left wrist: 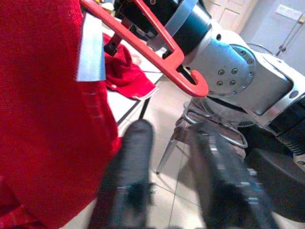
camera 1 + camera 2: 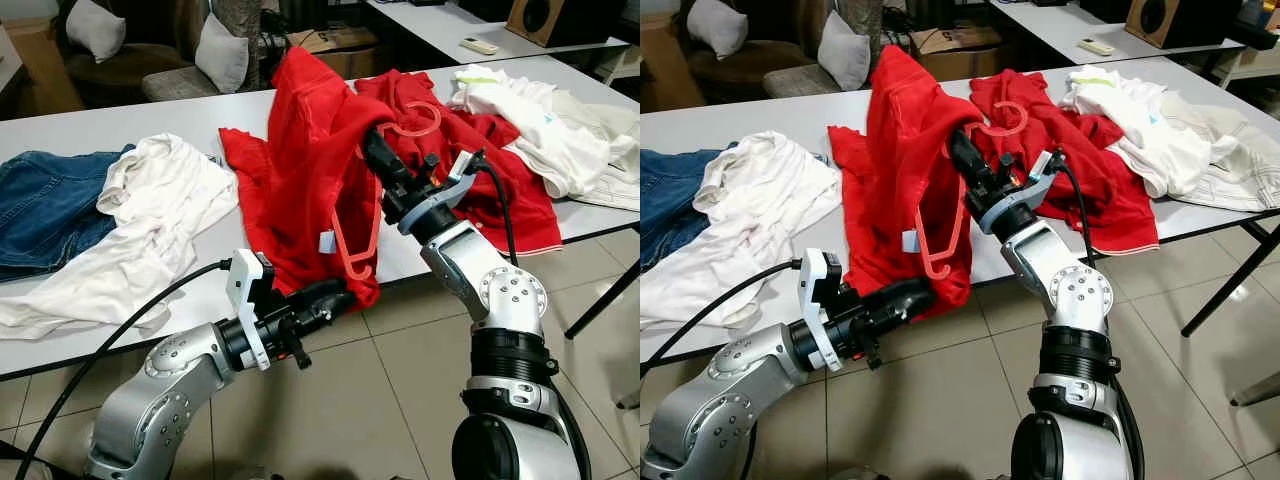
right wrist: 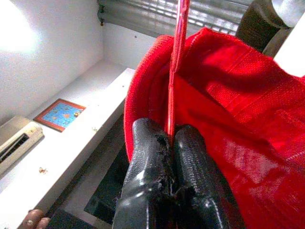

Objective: Hang hanger

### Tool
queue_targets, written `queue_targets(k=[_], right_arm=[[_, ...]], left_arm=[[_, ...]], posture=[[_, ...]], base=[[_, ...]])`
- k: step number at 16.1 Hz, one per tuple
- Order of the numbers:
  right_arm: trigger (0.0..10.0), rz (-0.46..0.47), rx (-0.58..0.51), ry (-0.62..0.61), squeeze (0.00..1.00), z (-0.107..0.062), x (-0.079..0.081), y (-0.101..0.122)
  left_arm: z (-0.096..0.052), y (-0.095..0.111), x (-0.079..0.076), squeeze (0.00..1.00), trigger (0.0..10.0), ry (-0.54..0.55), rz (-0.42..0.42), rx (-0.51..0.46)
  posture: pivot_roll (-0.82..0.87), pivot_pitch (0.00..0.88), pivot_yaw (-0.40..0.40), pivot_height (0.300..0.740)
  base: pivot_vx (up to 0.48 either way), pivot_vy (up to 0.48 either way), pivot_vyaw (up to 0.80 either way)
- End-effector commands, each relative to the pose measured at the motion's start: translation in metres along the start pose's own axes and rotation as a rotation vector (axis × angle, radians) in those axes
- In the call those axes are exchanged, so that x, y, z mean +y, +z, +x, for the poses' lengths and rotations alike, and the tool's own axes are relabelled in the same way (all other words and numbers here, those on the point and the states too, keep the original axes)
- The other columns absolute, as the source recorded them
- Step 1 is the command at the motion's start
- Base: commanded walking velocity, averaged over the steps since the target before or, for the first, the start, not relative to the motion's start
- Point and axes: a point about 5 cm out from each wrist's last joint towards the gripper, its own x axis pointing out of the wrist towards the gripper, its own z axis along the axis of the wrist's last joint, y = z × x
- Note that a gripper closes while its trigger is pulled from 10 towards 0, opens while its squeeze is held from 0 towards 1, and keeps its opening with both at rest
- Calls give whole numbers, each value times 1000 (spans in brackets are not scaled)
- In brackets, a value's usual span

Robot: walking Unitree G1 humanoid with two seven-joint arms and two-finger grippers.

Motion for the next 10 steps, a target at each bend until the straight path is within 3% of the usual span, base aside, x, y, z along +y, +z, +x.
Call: queue_targets(k=[1,3,6,9,10], right_arm=[[10000,9,0,12,0,3,3,1],[10000,34,3,50,0,6,5,0],[10000,29,21,53,0,9,6,-4],[10000,35,25,66,0,12,8,-6],[10000,37,28,69,0,12,8,-7]], left_arm=[[0,3,-3,1000,10000,-14,10,-9],[2,1,-2,1000,10000,-11,217,27],[4,3,-4,1000,10000,-27,257,-20],[5,-2,-4,1000,10000,-25,272,15],[7,-8,1,1000,10000,20,273,44]], posture=[[-51,0,-3,740],[-50,0,-1,740],[-51,0,-1,740],[-50,0,-3,740],[-50,0,-2,740]], base=[[0,0,0],[0,0,0],[0,0,0],[0,0,0],[0,0,0]])
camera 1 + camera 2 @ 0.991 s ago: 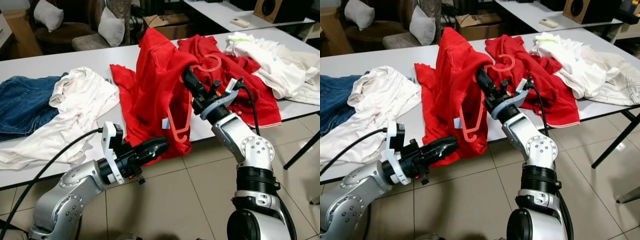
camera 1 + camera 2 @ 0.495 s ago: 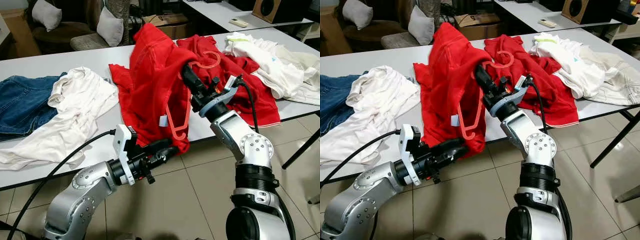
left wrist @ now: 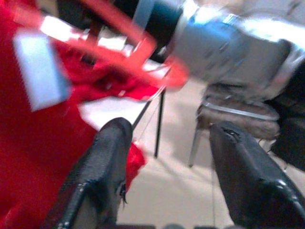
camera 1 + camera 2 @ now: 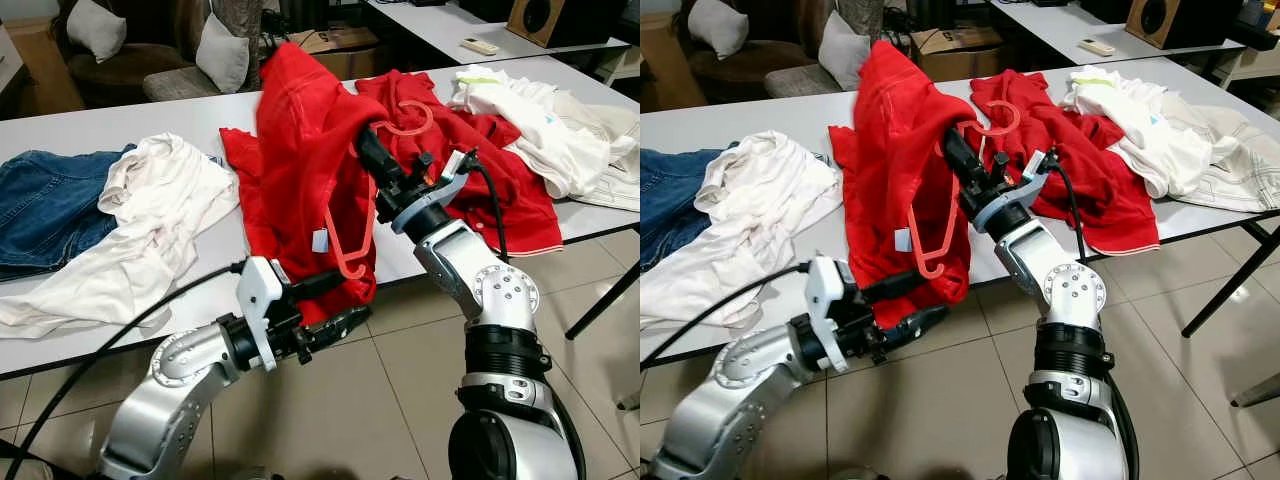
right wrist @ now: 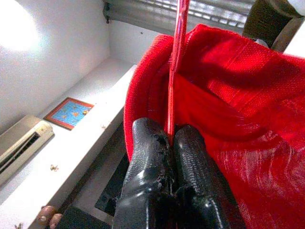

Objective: Hang hanger

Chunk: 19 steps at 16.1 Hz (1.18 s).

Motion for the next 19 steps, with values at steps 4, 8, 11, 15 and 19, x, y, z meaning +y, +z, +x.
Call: queue_targets(k=[4,8,11,15,19], right_arm=[[10000,-2,9,36,0,9,8,-3],[10000,-10,9,26,0,11,7,-3],[10000,-14,9,25,0,11,7,-3],[10000,-13,8,25,0,11,7,-2],[10000,-14,6,27,0,11,7,-2]], left_arm=[[13,-6,0,1000,10000,49,-197,29],[19,0,6,0,10000,143,-272,76],[17,6,9,0,10000,221,-242,120],[19,16,27,0,10000,424,-268,67],[19,16,34,0,0,529,-309,75]], posture=[[-51,0,0,740],[-54,0,2,740],[-54,0,3,740],[-52,0,1,740],[-54,0,3,740]], base=[[0,0,0],[0,0,0],[0,0,0],[0,0,0],[0,0,0]])
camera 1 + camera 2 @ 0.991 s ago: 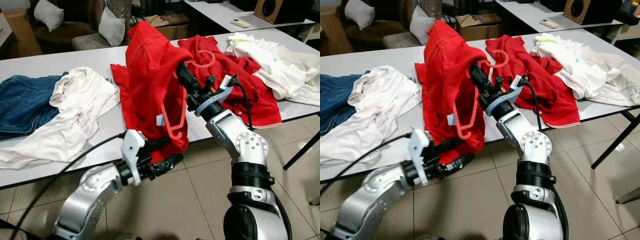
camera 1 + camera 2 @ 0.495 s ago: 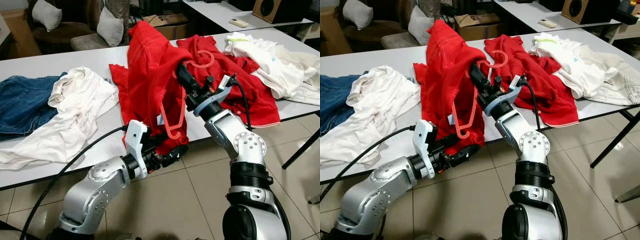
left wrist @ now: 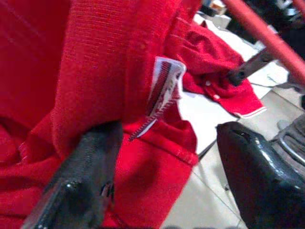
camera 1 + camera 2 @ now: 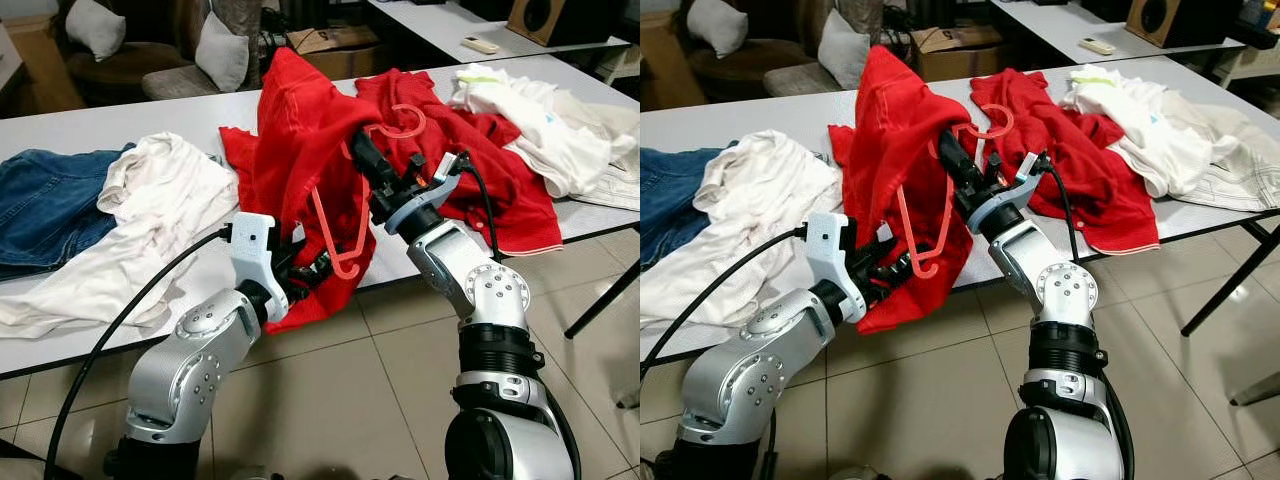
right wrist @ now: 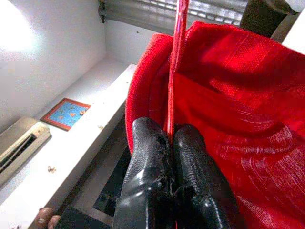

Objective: Hang hanger

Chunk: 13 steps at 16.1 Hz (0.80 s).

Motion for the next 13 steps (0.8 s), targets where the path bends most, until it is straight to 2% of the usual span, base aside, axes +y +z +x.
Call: queue_targets(k=[1,6,10,12,13], right_arm=[[10000,-23,4,44,0,7,11,2],[10000,-28,3,41,0,6,11,4],[10000,-43,-41,34,0,4,10,9],[10000,-79,-72,-6,0,2,4,13],[10000,-74,-100,-37,0,0,-2,15]], left_arm=[[0,0,4,0,0,36,-2,9],[1,-1,2,0,0,38,8,16],[-9,-9,6,0,0,1,95,79],[-14,-7,9,0,0,-37,133,90],[-20,1,14,0,0,-52,154,92]], posture=[[-54,0,3,740],[-57,0,3,740],[-59,0,9,740],[-52,0,7,740],[-37,0,3,740]], base=[[0,0,0],[0,0,0],[0,0,0],[0,0,0],[0,0,0]])
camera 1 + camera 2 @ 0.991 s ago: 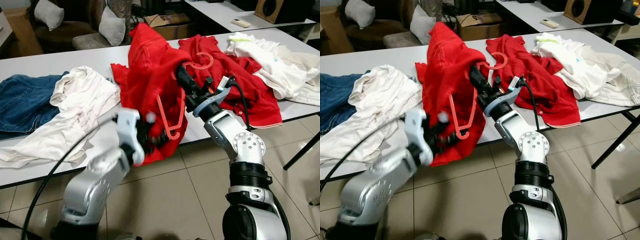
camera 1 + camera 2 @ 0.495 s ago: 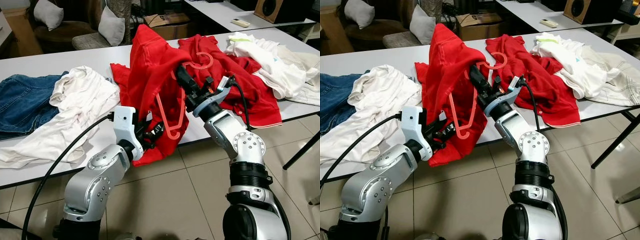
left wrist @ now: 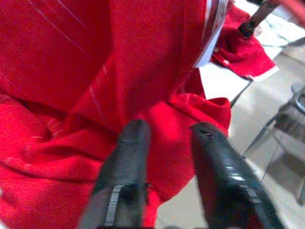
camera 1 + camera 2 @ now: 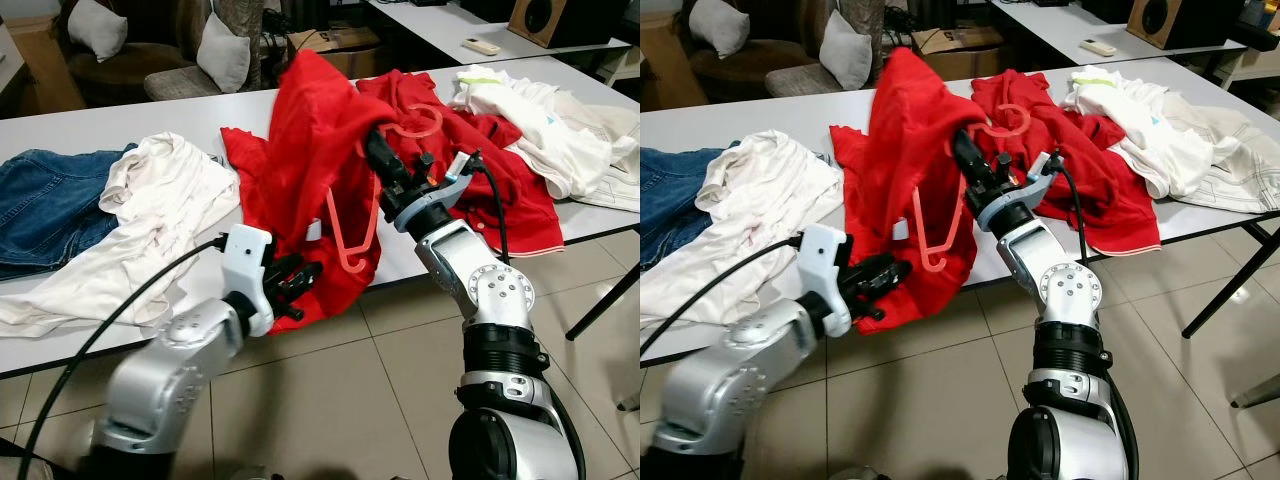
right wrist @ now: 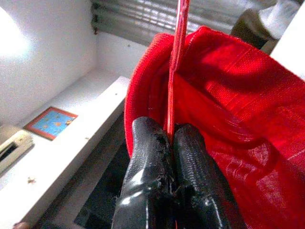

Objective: Hang hanger

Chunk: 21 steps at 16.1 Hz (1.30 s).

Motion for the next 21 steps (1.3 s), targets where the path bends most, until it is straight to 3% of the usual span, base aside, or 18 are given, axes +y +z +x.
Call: queue_targets(k=[1,4,6,7,8,9,12,15,17,21], right_arm=[[10000,8,-32,10,0,2,2,4],[10000,37,-35,20,0,4,2,0],[10000,43,-30,29,0,5,3,-3],[10000,60,-20,47,0,5,5,-6],[10000,67,-7,64,0,6,7,-8],[10000,73,6,91,0,6,12,-9],[10000,60,47,125,0,6,20,-8],[10000,48,66,112,0,4,17,-8],[10000,50,61,116,0,3,19,-5],[10000,51,59,116,0,3,19,-4]], left_arm=[[-6,10,3,0,0,-14,18,-20],[-9,17,6,0,0,-42,48,-26],[-7,10,3,0,0,-46,72,3],[-5,-4,7,0,10000,19,240,53],[-6,-9,11,0,10000,46,242,67],[-9,-9,14,1000,10000,65,222,47],[-16,3,19,1000,10000,87,223,-26],[-7,11,19,1000,10000,129,215,-106],[1,11,11,1000,10000,78,172,-157],[2,8,4,1000,10000,23,181,-141]], posture=[[-34,0,3,740],[-16,0,8,740],[-16,0,9,740],[-16,0,9,740],[-23,0,11,740],[-25,0,15,740],[-20,0,6,740],[-23,0,5,740],[-31,0,8,740],[-40,0,13,740]], base=[[0,0,0],[0,0,0],[0,0,0],[0,0,0],[0,0,0],[0,0,0],[0,0,0],[0,0,0],[0,0,0],[0,0,0]])
